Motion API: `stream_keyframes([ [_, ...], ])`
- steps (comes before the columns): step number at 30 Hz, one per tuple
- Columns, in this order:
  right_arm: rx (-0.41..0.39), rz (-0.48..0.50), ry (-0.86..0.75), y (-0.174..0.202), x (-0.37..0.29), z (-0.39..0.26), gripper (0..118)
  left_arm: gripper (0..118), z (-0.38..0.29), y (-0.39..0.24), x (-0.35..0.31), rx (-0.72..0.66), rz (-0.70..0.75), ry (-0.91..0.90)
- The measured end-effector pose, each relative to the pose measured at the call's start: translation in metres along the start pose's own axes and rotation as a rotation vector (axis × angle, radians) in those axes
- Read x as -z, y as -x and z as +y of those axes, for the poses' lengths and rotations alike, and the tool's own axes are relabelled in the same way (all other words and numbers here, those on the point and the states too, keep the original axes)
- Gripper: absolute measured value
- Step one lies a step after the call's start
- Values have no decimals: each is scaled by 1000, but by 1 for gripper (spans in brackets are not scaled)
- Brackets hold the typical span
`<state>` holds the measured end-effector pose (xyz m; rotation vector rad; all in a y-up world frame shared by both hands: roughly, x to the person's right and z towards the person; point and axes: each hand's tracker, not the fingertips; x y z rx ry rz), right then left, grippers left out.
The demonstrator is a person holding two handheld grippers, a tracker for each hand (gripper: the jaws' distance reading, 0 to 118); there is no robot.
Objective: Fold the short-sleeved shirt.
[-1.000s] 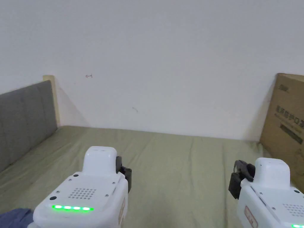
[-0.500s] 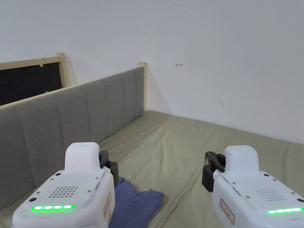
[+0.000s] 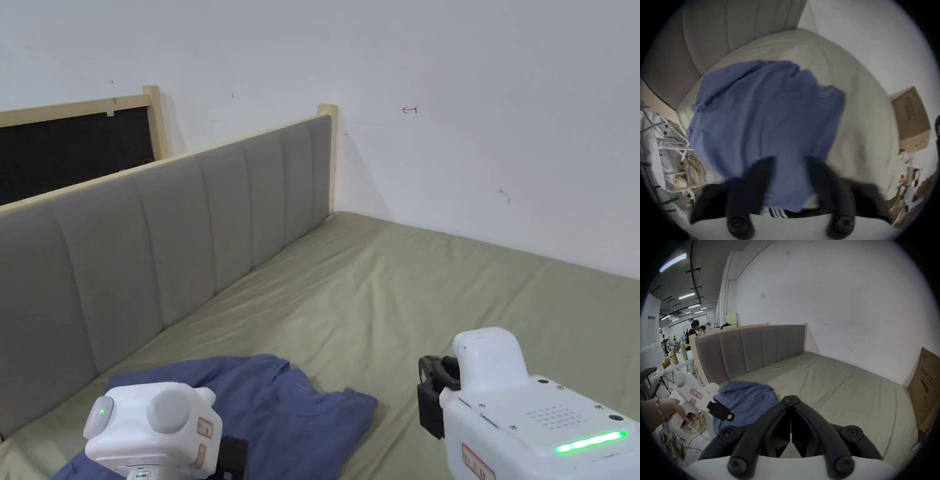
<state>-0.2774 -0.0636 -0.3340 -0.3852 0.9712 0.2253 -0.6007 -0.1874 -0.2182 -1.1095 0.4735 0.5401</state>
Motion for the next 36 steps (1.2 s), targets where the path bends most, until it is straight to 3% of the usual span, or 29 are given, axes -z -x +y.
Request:
stream_keyframes([
  [1, -5, -2, 18, -1, 4, -3, 0, 101, 4, 2, 12, 3, 19, 5],
  [2, -15, -8, 32, -1, 5, -7, 0, 114, 8, 3, 20, 5, 26, -19],
  [7, -48, -17, 68, -4, 10, -18, 0, 113, 26, 6, 78, -12, 15, 27],
  [9, -33, -17, 85, -9, 12, -21, 0, 118, 19, 7, 113, 16, 46, 106],
  [11, -12, -22, 104, -13, 14, -25, 0, 118, 13, -7, 111, 103, 99, -10],
  [14, 21, -31, 112, -20, 12, -28, 0, 118, 10, -15, 103, 91, 140, 18],
  [15, 32, -33, 114, -22, 11, -29, 0, 115, 7, -13, 98, 101, 133, 1],
  [16, 40, -35, 115, -24, 10, -29, 0, 104, 5, -10, 91, 114, 118, -29],
  [17, 47, -35, 116, -26, 8, -29, 0, 80, 1, -7, 77, 131, 82, -83],
  [18, 52, -37, 116, -27, 6, -30, 0, 34, -3, -7, 62, 143, 74, -151],
  [19, 53, -39, 114, -29, 4, -30, 0, 1, -6, -6, 50, 147, 85, -193],
  [21, 54, -48, 110, -31, 0, -30, 0, 0, -12, 2, 24, 141, 148, -251],
  [24, 74, -53, 100, -36, -9, -28, 0, 0, -5, 19, -14, 53, 55, -324],
  [27, 90, -60, 82, -41, -23, -25, 0, 0, 4, 20, -57, 107, 101, -431],
  [29, 106, -74, 56, -46, -37, -23, 0, 0, -1, -6, -105, 163, 144, -557],
  [33, 132, -112, -6, -59, -68, -18, 0, 0, 11, -47, -176, 187, 14, -676],
  [36, 162, -202, -96, -73, -103, -16, 0, 0, 9, -112, -210, 359, -54, -747],
])
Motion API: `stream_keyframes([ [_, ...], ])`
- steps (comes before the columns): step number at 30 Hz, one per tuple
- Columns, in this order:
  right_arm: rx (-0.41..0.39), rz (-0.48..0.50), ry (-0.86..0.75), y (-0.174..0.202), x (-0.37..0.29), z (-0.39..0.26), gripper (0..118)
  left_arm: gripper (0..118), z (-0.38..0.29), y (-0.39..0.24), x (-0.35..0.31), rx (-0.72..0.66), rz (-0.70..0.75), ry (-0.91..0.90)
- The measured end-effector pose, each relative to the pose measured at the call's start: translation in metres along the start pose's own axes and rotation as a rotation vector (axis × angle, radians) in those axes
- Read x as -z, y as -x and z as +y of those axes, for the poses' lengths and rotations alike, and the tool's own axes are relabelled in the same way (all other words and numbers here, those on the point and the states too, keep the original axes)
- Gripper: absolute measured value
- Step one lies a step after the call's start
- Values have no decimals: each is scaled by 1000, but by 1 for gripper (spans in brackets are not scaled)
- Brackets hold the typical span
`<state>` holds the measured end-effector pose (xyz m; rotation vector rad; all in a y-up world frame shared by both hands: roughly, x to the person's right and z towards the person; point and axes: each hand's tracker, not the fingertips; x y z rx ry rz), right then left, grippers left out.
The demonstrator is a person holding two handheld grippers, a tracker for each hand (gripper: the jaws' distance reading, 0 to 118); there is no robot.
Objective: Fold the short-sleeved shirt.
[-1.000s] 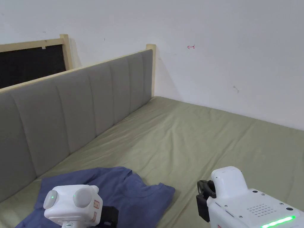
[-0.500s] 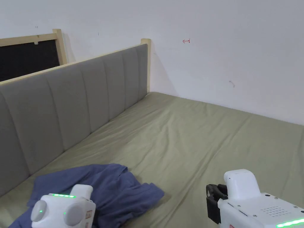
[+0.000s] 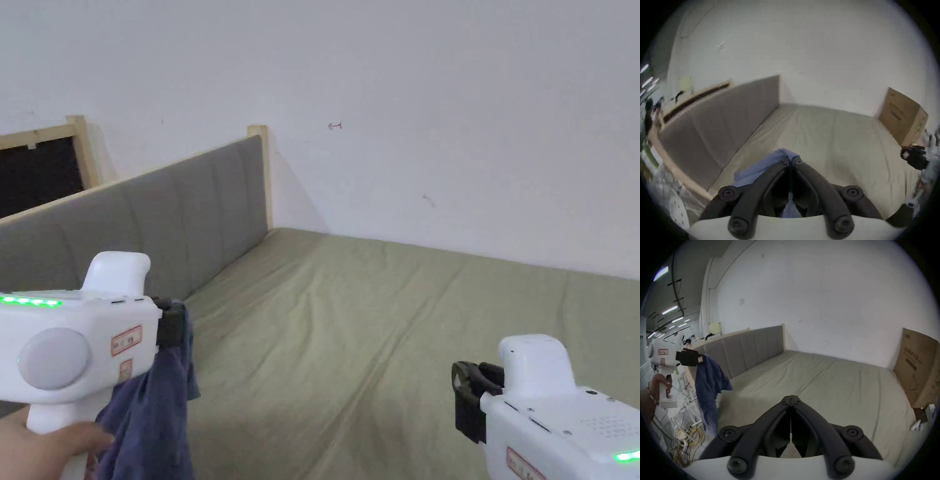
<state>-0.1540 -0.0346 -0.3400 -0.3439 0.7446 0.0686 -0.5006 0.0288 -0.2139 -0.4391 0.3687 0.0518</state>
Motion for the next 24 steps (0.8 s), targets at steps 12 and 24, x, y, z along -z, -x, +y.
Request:
stream_keyframes([
  [12, 65, -363, -152, -119, -138, 5, 0, 0, 31, -257, 29, -50, -675, 78],
  [24, 205, -495, -41, -180, -165, -50, 0, 14, -77, -420, 114, 92, -791, 608],
])
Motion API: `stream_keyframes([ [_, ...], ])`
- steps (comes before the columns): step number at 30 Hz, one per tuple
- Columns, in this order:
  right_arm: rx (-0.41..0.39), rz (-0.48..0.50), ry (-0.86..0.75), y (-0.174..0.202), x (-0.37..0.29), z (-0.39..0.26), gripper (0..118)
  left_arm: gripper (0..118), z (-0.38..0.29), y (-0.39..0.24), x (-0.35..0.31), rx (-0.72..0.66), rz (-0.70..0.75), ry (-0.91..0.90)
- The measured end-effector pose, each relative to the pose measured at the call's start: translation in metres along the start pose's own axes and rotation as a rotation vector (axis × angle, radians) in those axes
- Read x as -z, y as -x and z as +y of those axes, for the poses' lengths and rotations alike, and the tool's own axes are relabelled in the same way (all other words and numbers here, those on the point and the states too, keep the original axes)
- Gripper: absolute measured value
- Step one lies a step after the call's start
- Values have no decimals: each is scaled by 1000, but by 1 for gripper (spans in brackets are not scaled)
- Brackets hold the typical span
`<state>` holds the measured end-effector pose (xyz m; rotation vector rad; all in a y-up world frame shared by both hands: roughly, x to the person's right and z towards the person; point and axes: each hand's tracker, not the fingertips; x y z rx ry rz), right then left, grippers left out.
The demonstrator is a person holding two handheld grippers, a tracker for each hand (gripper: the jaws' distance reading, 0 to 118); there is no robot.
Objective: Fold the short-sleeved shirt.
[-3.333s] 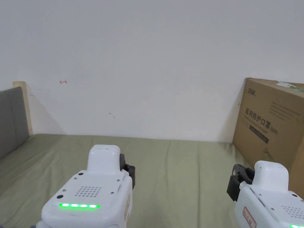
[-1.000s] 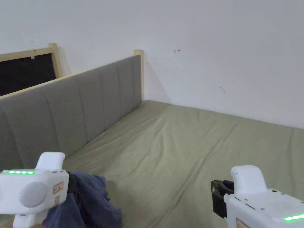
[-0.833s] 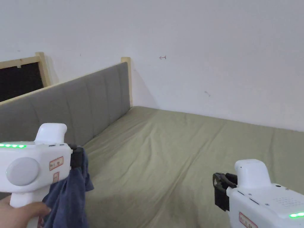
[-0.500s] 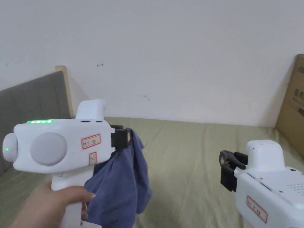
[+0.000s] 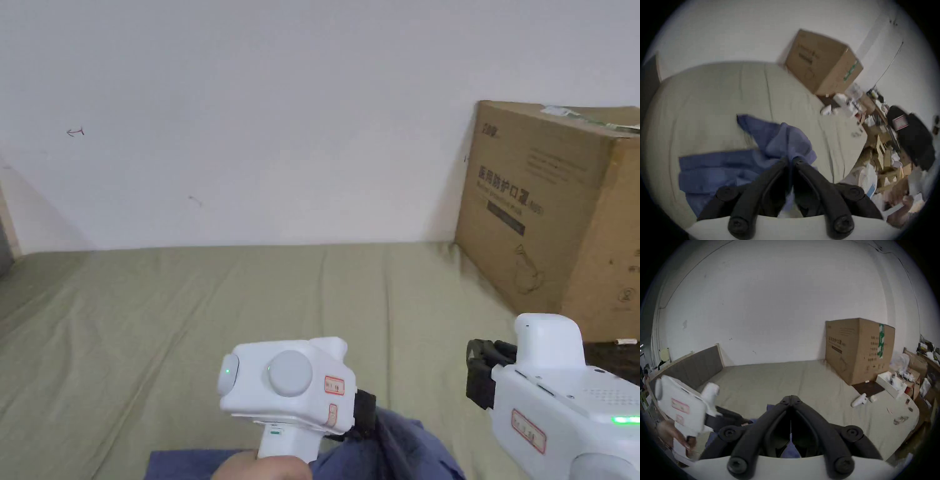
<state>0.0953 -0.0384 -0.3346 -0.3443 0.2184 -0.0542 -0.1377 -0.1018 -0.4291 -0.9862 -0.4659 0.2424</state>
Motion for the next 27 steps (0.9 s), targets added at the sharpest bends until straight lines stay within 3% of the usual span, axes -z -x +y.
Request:
stream_keyframes([
  [1, 6, -2, 13, -2, 1, -4, 0, 39, -5, 1, 11, -13, 6, 37],
  [2, 10, -4, 25, -3, 2, -6, 0, 74, -10, 3, 18, -27, 15, 54],
  [3, 13, -4, 34, -5, 3, -8, 0, 102, -14, 5, 20, -39, 11, 56],
  [7, 13, -2, 46, -8, 4, -8, 0, 103, -12, 23, -9, -100, -47, -45],
  [11, 21, 2, 34, -7, 8, -5, 0, 103, -11, 35, -76, -12, 124, -291],
  [13, 29, 7, 23, -5, 8, -4, 0, 92, -22, 40, -109, 29, 208, -397],
  [14, 32, 10, 18, -4, 8, -4, 0, 75, -32, 44, -124, 32, 226, -443],
  [15, 33, 13, 12, -3, 8, -5, 0, 39, -41, 48, -136, 20, 234, -481],
  [16, 35, 17, 4, -2, 8, -6, 0, 13, -50, 53, -147, 1, 257, -511],
  [17, 35, 20, -3, 0, 7, -7, 0, 1, -61, 59, -156, -30, 283, -534],
  [21, 29, 28, -18, 4, 9, -10, 0, 0, -91, 86, -181, -154, 289, -597],
  [24, 18, 33, -7, 7, 17, -12, 0, 0, -89, 106, -186, -158, 325, -567],
  [27, 15, 40, 12, 8, 26, -14, 0, 0, -69, 138, -169, -180, 369, -349],
])
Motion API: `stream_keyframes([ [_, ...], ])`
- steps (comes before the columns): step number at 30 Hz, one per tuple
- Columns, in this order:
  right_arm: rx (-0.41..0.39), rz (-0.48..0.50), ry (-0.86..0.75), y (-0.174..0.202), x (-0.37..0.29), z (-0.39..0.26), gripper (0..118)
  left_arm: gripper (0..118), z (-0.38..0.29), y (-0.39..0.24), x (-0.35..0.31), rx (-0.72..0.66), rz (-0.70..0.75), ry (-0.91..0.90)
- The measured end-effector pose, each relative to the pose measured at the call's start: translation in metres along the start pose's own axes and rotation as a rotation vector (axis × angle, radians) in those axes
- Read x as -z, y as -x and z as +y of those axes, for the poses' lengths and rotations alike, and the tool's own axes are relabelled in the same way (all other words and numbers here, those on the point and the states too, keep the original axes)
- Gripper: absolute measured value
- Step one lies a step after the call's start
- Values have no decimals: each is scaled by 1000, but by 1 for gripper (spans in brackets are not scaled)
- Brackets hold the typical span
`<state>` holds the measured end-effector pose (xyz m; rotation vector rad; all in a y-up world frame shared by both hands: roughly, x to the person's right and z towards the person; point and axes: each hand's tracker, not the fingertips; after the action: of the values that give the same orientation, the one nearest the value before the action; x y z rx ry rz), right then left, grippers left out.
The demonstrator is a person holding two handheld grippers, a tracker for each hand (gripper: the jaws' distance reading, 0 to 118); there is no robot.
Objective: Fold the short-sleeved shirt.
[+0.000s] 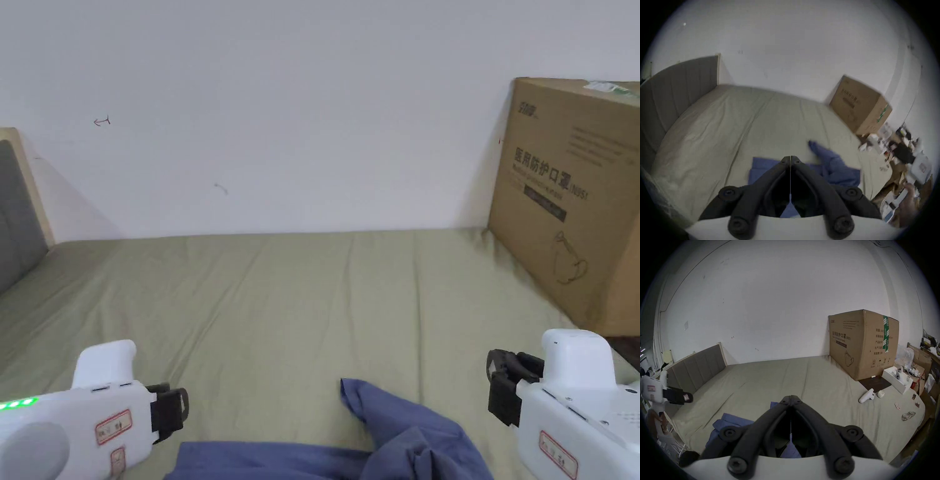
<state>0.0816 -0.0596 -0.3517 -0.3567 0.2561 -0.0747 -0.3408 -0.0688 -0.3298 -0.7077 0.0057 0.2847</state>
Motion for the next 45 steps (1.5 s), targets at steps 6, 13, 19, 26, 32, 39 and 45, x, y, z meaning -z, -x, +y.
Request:
stream_keyframes([
  [6, -8, 6, 58, 0, 16, -10, 0, 83, -8, 29, 122, -6, 103, 363],
  [13, -12, -31, 156, -11, 42, -28, 0, 108, -41, 63, 217, -46, 131, 476],
  [19, 0, -32, 344, -37, 112, -33, 0, 17, -54, 39, 184, 206, 156, 383],
  [26, 97, 16, 735, -73, 234, -66, 100, 8, -52, 33, 86, 98, -12, 226],
  [32, 88, -95, 885, -89, 273, -104, 101, 8, -46, 24, 40, 84, -41, 144],
  [39, 2, 105, 786, -83, 223, -65, 2, 8, -19, 26, 11, 106, -31, 25],
  [45, 2, 125, 529, -95, 152, 39, 2, 7, 44, 45, -38, 75, -14, -148],
])
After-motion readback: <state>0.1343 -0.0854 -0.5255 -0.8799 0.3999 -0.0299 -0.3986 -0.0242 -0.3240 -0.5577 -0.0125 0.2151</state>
